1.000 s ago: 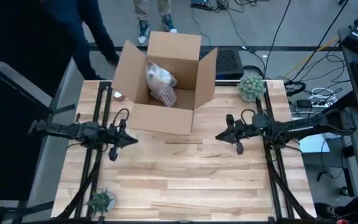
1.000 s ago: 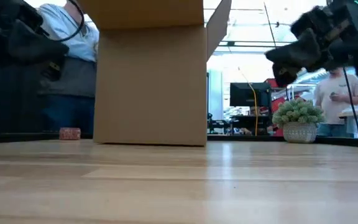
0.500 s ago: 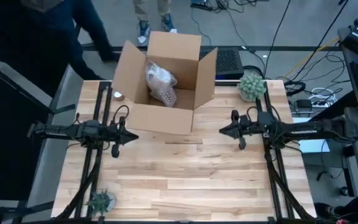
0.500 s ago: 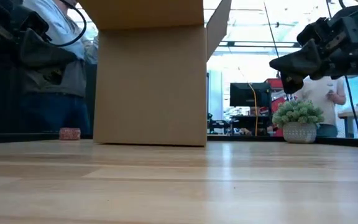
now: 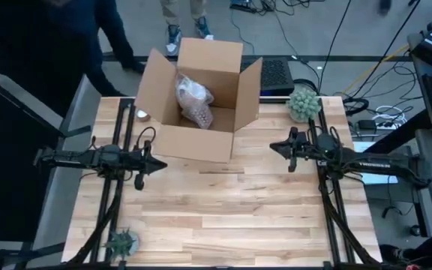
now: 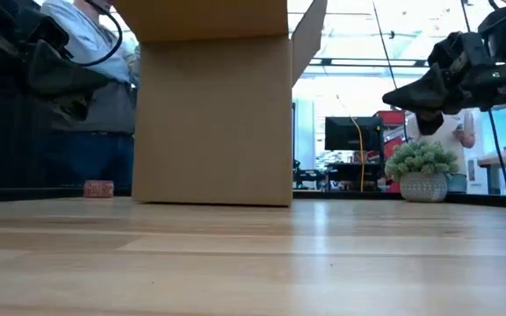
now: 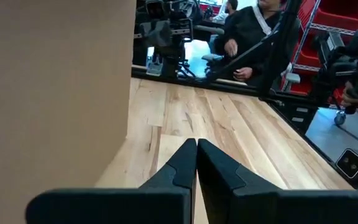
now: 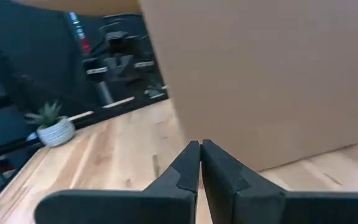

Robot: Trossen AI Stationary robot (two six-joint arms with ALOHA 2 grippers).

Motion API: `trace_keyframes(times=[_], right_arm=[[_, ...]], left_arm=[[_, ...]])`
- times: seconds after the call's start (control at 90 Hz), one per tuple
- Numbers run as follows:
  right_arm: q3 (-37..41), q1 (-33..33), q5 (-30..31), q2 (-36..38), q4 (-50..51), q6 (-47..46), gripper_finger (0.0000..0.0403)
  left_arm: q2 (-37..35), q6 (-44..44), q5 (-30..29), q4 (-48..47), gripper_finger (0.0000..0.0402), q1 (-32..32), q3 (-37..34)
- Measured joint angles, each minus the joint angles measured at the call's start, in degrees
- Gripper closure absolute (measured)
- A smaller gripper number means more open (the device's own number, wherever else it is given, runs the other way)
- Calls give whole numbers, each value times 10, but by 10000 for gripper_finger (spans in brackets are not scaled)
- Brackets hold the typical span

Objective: Wrap mug
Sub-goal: Return to Home Position

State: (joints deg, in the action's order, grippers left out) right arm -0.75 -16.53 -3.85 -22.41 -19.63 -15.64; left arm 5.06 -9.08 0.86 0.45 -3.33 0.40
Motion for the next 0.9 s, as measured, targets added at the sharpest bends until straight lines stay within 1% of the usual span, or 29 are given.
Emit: trace_keyframes(times=[0.133,0.3,0.433,0.589,0.722,0.767,0.844,0.9], right_arm=[[0,0,38,46,57,-3,403],[0,2,51,93,134,-21,403],[0,20,54,123,183,-21,403],[0,69,51,141,186,3,403],[0,134,36,144,186,20,403],[0,156,42,144,187,21,403],[0,187,69,144,185,26,403],[0,200,72,144,185,41,403]], left_arm=[[0,0,0,0,401,0,0],[0,-1,0,0,401,0,0],[0,-1,0,0,401,0,0],[0,-1,0,0,401,0,0],[0,-1,0,0,401,0,0],[0,-1,0,0,402,0,0],[0,-1,0,0,401,0,0],[0,-1,0,0,401,0,0]])
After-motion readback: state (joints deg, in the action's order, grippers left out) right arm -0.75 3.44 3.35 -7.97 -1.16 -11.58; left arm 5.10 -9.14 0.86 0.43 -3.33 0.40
